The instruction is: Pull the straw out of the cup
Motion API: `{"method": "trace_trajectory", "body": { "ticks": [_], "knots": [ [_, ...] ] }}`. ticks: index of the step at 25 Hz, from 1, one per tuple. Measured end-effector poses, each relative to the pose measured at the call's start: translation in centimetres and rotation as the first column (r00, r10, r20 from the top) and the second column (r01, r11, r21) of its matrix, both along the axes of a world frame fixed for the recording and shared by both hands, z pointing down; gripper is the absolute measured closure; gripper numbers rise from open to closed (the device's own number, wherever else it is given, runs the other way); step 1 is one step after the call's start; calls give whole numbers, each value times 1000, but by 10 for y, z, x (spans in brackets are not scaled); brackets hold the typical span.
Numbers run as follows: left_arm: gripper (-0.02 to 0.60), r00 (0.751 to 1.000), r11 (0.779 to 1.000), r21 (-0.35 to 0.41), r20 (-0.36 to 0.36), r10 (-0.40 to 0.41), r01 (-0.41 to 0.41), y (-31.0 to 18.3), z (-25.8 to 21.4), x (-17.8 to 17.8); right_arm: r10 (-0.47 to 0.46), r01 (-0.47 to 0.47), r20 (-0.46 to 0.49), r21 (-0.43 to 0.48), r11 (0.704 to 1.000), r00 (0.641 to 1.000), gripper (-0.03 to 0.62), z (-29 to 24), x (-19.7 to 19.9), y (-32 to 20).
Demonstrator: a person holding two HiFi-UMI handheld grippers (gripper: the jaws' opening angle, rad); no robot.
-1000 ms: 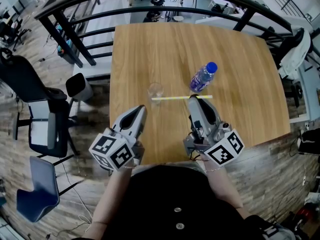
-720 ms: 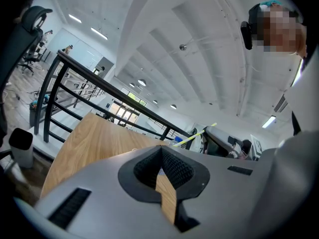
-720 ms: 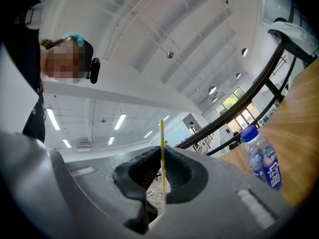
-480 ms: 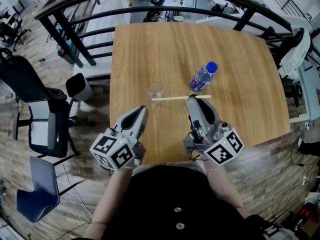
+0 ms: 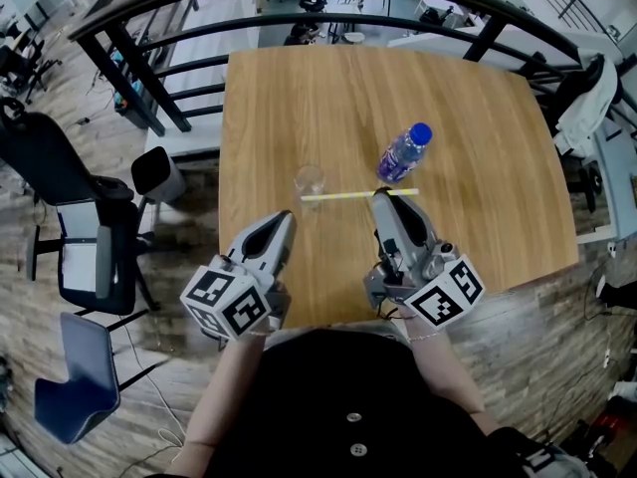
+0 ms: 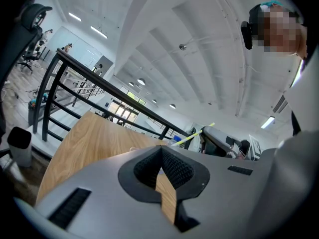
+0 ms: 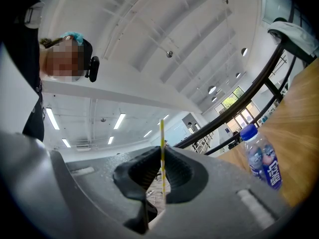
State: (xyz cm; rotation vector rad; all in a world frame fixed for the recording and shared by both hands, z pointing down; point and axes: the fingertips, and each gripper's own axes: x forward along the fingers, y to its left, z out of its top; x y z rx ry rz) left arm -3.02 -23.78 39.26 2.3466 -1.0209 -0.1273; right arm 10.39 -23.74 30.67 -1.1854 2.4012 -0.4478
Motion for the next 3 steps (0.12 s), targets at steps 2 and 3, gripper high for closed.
{"method": "trace_trajectory", "body": {
  "ticks": [2, 3],
  "knots": [
    [566, 1000, 1000, -1, -4, -1, 1, 0, 0, 1, 0, 0, -2, 0, 1000, 1000, 572, 0, 1, 0],
    [566, 1000, 1000, -1, -5, -1, 1, 1, 0, 2, 0, 0, -3, 0, 1000, 1000, 572, 0, 1, 0]
  ]
}}
